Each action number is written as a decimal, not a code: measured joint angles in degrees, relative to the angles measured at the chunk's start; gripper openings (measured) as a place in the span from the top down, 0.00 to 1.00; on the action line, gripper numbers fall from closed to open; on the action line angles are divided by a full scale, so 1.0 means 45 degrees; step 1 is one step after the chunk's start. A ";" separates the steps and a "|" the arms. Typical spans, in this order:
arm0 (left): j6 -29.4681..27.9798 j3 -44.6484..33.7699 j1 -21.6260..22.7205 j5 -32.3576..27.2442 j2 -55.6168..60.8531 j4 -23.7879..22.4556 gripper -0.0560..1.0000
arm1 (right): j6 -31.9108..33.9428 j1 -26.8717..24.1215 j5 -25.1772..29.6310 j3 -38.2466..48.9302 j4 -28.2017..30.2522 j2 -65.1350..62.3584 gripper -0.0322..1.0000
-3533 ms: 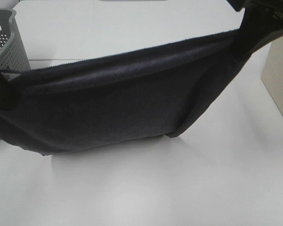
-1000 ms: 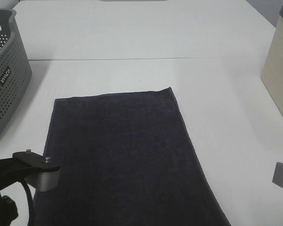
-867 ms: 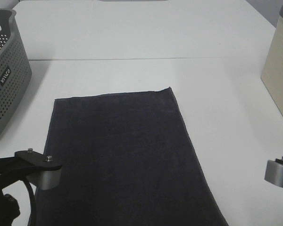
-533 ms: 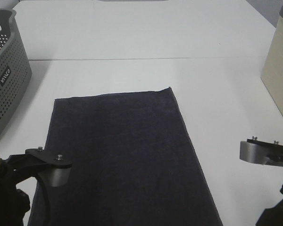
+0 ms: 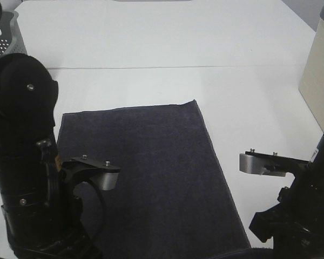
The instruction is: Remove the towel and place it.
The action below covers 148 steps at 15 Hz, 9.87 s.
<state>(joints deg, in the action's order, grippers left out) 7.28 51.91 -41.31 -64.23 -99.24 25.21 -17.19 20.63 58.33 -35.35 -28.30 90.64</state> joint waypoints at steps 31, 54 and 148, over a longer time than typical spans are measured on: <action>0.0688 0.5921 0.4915 0.0738 -0.1019 -0.1006 0.22 | 0.1082 -0.2776 -0.0102 -0.8569 0.1210 0.0764 0.31; -0.0191 1.1281 0.8034 0.0255 -0.7474 -0.1642 0.21 | -0.0547 -0.3030 0.2470 -1.7749 0.0076 1.0415 0.18; 0.3667 1.4604 0.6710 1.3509 -1.0810 -0.0471 0.19 | 0.0522 -0.1464 -0.6557 -2.1339 0.4253 1.3140 0.24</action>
<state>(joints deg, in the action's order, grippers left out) 23.78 117.63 -11.12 -3.44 -147.88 23.09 -14.84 14.04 28.82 -131.38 -9.17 149.77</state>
